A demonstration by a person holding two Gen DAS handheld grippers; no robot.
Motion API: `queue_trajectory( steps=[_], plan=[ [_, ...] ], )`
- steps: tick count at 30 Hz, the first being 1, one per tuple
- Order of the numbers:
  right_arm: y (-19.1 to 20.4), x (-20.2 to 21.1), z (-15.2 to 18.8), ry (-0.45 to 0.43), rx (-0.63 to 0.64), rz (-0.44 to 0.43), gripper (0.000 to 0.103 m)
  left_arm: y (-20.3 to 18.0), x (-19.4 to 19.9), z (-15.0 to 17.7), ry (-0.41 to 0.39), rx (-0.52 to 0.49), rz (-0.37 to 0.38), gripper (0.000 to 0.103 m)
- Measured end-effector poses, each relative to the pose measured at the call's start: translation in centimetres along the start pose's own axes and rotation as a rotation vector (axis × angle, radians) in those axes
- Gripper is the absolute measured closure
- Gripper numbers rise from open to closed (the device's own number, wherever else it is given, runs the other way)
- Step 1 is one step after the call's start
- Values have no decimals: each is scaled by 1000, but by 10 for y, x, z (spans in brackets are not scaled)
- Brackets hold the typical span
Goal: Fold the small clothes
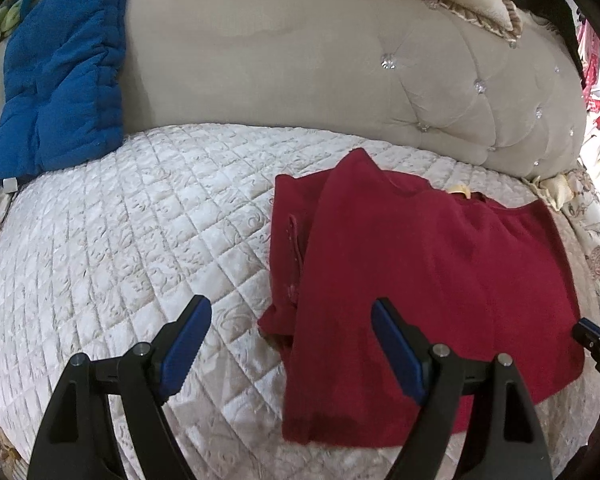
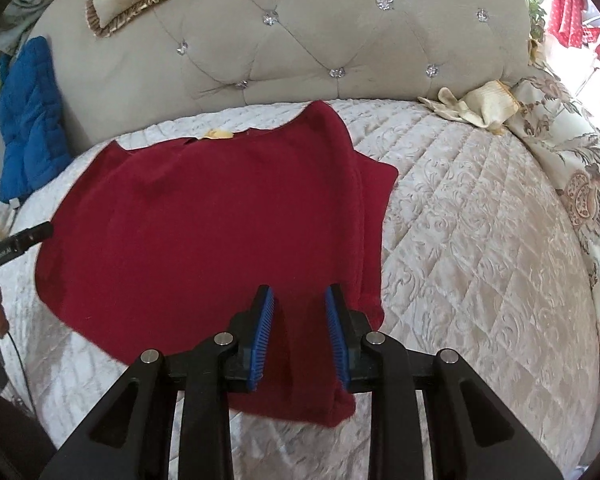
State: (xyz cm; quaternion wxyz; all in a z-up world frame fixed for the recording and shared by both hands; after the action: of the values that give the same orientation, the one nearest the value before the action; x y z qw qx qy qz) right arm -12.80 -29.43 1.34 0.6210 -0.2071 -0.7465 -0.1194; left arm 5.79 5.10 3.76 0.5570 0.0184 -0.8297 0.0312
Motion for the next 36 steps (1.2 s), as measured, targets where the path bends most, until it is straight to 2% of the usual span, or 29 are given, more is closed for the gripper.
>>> queue_trajectory(
  steps=[10, 14, 19, 23, 25, 26, 28, 33, 36],
  plan=[
    [-2, 4, 15, 19, -31, 0, 92, 2, 16, 15, -10, 18, 17, 18],
    [-1, 7, 16, 13, -40, 1, 86, 2, 22, 26, -9, 16, 19, 18],
    [-8, 6, 16, 6, -66, 19, 84, 5, 15, 41, 31, 25, 21, 18],
    [-14, -6, 15, 33, -80, 5, 83, 6, -2, 47, 78, 24, 5, 18],
    [-13, -11, 15, 40, -68, -10, 94, 6, -7, 46, 77, 21, -14, 18],
    [-14, -10, 16, 23, -66, -16, 103, 6, -7, 46, 73, 21, -15, 18],
    [-15, -5, 17, -3, -63, -9, 103, 5, -7, 43, 66, 23, -1, 18],
    [-16, -4, 17, 6, -55, 21, 103, -3, -3, 37, 37, 21, 38, 18],
    [-11, 13, 16, -54, -72, 19, 102, -12, 2, 35, 19, -1, 53, 18]
  ],
)
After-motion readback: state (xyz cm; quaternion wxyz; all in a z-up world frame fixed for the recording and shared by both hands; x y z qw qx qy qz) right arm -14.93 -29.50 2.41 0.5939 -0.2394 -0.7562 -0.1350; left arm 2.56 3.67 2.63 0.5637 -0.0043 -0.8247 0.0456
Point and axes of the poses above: each gripper's, at about its wrist camera, not at the fingertips, and x roughly against the way its jaws point, y to its left, z to its underside, the point moved 5 cm from there along -x, roughly the way its jaws point, and after that the axes turned 15 degrees about y, right-handed, at the moved point
